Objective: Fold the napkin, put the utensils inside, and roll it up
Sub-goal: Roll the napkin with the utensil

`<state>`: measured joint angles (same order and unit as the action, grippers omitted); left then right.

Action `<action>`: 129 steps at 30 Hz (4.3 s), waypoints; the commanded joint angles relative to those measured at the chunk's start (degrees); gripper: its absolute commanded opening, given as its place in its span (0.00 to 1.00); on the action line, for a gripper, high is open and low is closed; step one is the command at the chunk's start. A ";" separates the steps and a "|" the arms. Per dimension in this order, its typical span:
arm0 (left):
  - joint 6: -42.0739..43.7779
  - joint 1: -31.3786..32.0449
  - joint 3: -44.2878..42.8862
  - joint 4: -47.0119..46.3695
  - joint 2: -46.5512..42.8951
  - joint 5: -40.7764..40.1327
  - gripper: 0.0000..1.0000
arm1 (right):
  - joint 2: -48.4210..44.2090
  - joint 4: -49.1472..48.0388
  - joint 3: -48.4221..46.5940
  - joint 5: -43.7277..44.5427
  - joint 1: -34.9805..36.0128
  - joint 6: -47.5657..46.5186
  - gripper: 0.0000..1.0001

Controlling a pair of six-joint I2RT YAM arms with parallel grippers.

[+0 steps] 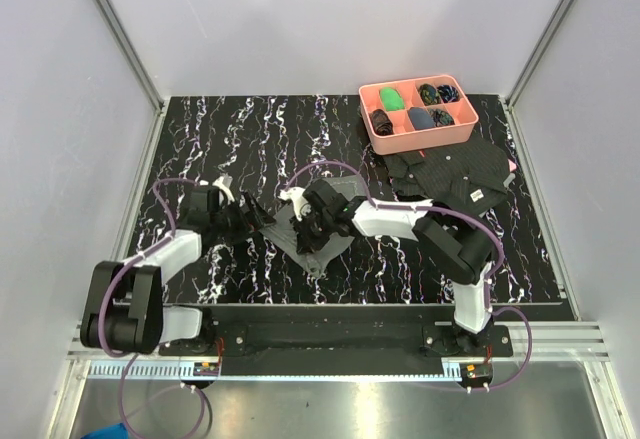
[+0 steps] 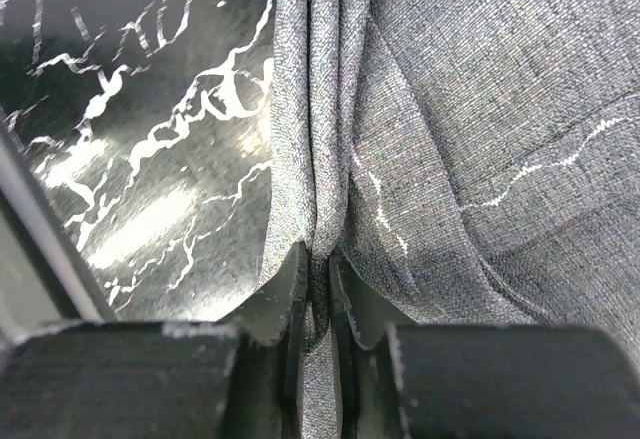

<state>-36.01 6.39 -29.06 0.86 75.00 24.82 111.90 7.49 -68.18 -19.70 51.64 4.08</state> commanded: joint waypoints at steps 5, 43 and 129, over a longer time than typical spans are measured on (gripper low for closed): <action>2.26 -0.15 7.17 -3.05 -8.73 -6.54 0.94 | 1.74 2.80 5.16 -10.26 -1.19 -2.76 0.05; 0.59 2.57 11.83 -8.86 -1.26 4.09 0.42 | 8.25 0.51 5.25 -24.50 -8.84 -0.56 0.05; -2.31 2.22 12.27 -2.52 -17.88 3.13 0.81 | 6.49 -2.30 2.88 -29.25 -3.91 -1.26 0.24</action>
<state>-37.54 7.75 -17.89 5.89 57.25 28.01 116.42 1.52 -64.69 -49.17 47.55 3.51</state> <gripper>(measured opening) 0.822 0.241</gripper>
